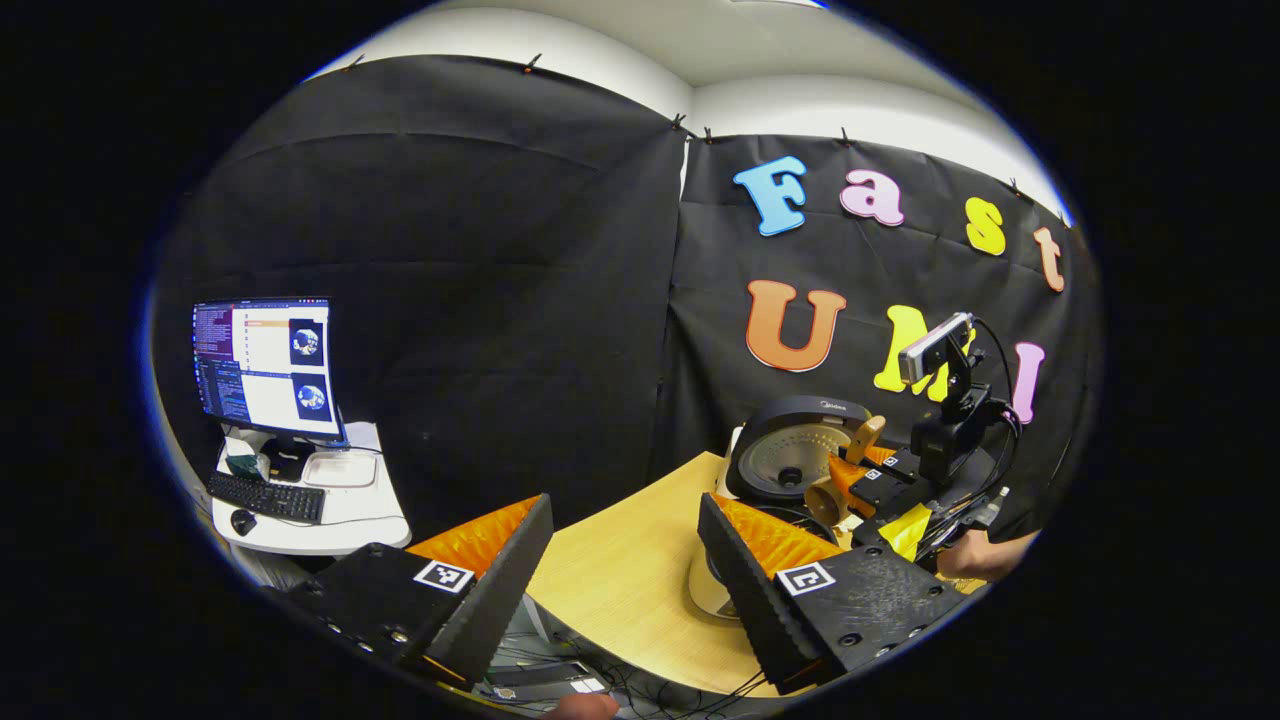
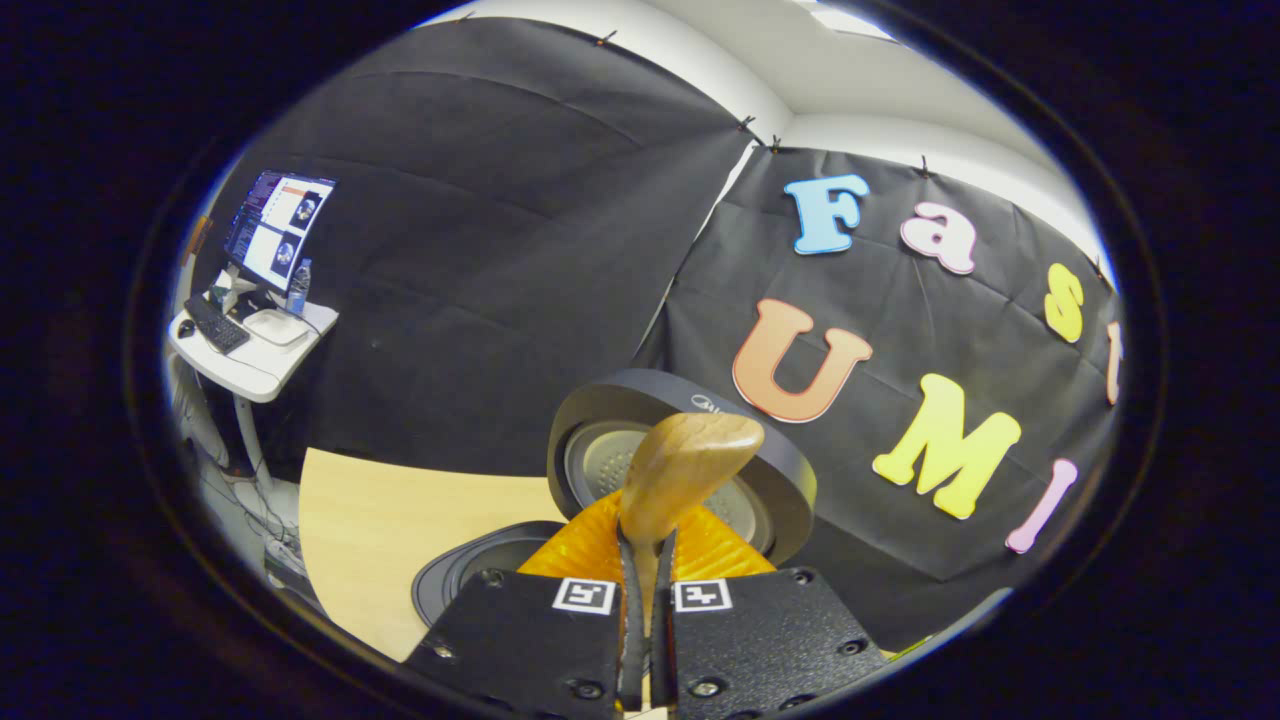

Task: Close the left gripper, press the button to open the rice cooker; take a wooden spoon from the chopstick holder with the right hand, scoop a spoonful of rice and pour it into the rice cooker, then put the wooden spoon back into the chopstick holder.

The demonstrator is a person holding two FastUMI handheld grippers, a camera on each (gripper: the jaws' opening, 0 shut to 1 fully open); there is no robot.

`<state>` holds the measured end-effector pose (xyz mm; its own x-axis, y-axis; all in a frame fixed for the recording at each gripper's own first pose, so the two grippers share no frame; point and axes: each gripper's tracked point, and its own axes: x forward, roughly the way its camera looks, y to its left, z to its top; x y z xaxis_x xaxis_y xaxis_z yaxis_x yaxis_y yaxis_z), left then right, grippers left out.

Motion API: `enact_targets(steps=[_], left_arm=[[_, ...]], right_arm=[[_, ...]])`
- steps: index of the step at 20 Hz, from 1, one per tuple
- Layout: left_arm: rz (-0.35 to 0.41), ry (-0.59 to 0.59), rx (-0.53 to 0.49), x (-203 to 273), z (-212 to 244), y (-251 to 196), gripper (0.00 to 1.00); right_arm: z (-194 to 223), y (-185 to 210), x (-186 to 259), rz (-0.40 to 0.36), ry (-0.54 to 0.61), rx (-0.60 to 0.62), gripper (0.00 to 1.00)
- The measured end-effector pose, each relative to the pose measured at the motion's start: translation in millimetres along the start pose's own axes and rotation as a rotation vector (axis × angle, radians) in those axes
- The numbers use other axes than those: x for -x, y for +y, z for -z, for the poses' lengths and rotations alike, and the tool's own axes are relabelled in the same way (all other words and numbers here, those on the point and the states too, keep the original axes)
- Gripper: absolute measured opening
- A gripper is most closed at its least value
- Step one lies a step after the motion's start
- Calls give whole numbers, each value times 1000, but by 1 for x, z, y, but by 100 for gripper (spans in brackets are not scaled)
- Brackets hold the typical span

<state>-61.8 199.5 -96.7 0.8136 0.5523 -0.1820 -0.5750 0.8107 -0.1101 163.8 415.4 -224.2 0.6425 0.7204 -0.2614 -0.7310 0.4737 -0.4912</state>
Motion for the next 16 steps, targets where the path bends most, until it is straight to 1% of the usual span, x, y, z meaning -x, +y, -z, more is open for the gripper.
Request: enact_targets(steps=[3, 7, 12, 14, 15, 16], left_arm=[[41, -30, -25, 1, -7, -16, 95], [103, -41, -69, 2, -12, -36, 95], [176, -46, -58, -3, -20, -65, 95], [202, -44, -70, -8, -19, -79, 95], [221, -45, -81, -10, -20, -88, 95], [240, -46, -91, -12, -19, -99, 95]], right_arm=[[-8, -4, 9, -3, -9, -57, 8], [-12, -18, 23, 23, -4, -215, 8], [-23, -57, 56, 72, -25, -410, 8], [-29, -78, 76, 97, -40, -481, 7], [-31, -89, 84, 109, -49, -515, 8], [-32, -99, 95, 124, -56, -547, 8]])
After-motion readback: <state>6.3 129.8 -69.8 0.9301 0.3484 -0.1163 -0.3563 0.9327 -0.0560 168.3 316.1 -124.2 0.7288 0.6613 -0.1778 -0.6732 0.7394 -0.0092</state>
